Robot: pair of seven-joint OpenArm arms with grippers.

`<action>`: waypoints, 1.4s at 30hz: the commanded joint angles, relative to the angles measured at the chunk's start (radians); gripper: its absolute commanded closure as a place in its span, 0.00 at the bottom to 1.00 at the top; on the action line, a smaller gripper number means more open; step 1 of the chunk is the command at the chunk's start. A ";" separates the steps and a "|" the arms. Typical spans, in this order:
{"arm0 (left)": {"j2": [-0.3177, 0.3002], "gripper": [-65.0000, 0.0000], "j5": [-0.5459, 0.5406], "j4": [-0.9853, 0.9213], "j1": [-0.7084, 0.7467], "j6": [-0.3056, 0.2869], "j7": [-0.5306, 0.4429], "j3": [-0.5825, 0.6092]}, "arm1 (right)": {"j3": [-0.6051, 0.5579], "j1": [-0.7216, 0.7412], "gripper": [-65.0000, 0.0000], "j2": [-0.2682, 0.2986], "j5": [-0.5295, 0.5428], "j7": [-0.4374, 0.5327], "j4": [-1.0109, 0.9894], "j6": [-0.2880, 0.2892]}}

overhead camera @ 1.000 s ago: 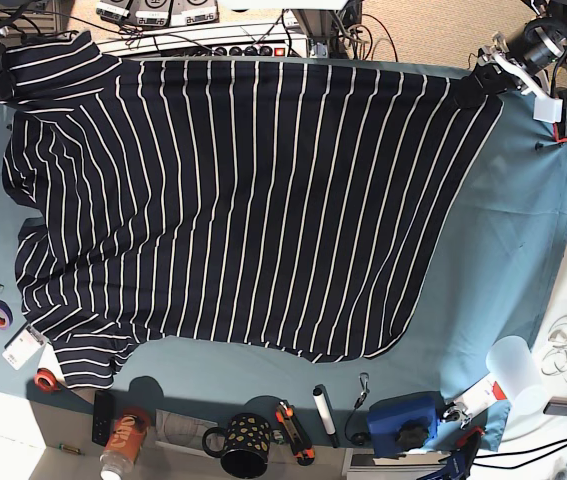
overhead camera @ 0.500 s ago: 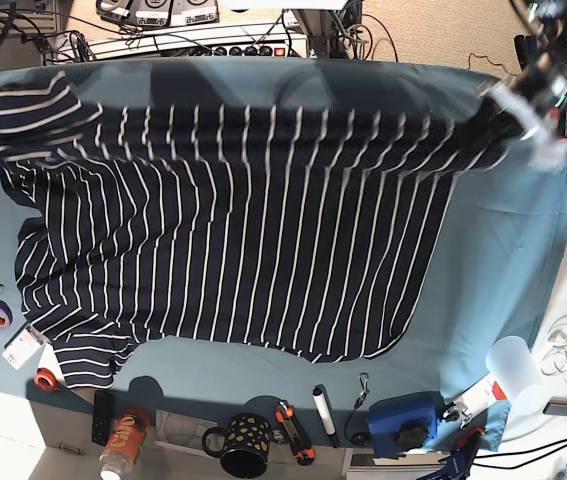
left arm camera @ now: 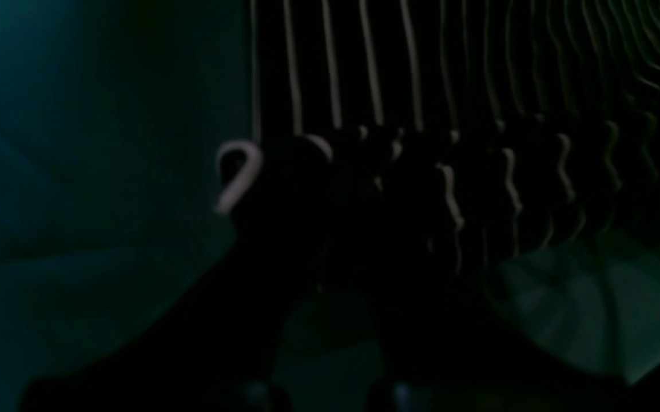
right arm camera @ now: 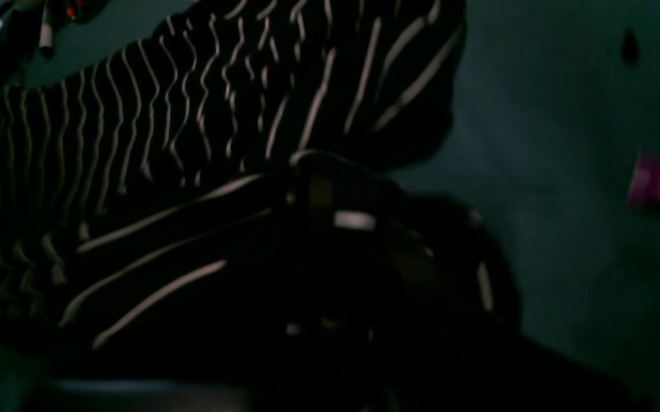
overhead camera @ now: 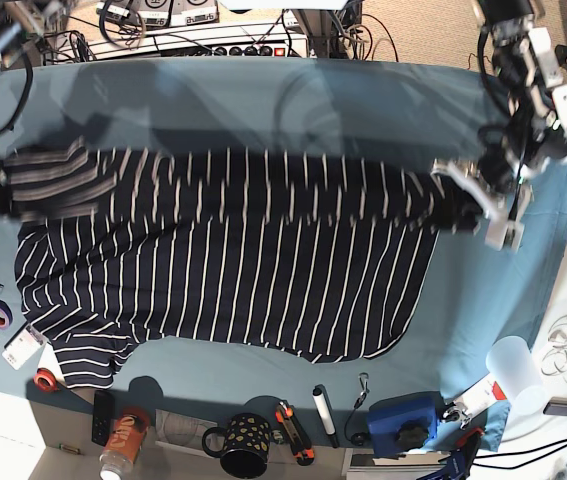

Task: Layout the t-shirt on the table in an organized manner, then fold the t-shirt properly
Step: 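Fold the shirt lengthwise with both grippers, bringing the edge over the middle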

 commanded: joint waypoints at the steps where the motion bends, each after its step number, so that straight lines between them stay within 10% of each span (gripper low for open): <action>1: -0.013 1.00 0.027 0.017 -0.025 0.007 -0.026 0.005 | -0.002 0.034 1.00 0.037 -0.019 0.067 0.014 -0.005; 10: -0.013 1.00 0.191 -0.084 -0.132 0.045 -0.105 0.151 | -0.127 0.115 1.00 0.035 -0.331 0.299 0.013 -0.013; 18: -0.019 1.00 0.221 -0.241 -0.285 0.045 -0.130 0.163 | -0.238 0.116 1.00 0.029 -0.539 0.571 -0.046 -0.163; 40: -0.021 1.00 0.196 -0.446 -0.413 0.010 -0.197 0.163 | -0.242 0.155 1.00 -0.060 -0.696 0.656 -0.046 -0.237; 42: -0.022 0.86 0.196 -0.446 -0.414 0.010 -0.198 0.163 | -0.242 0.155 1.00 -0.060 -0.701 0.658 -0.046 -0.237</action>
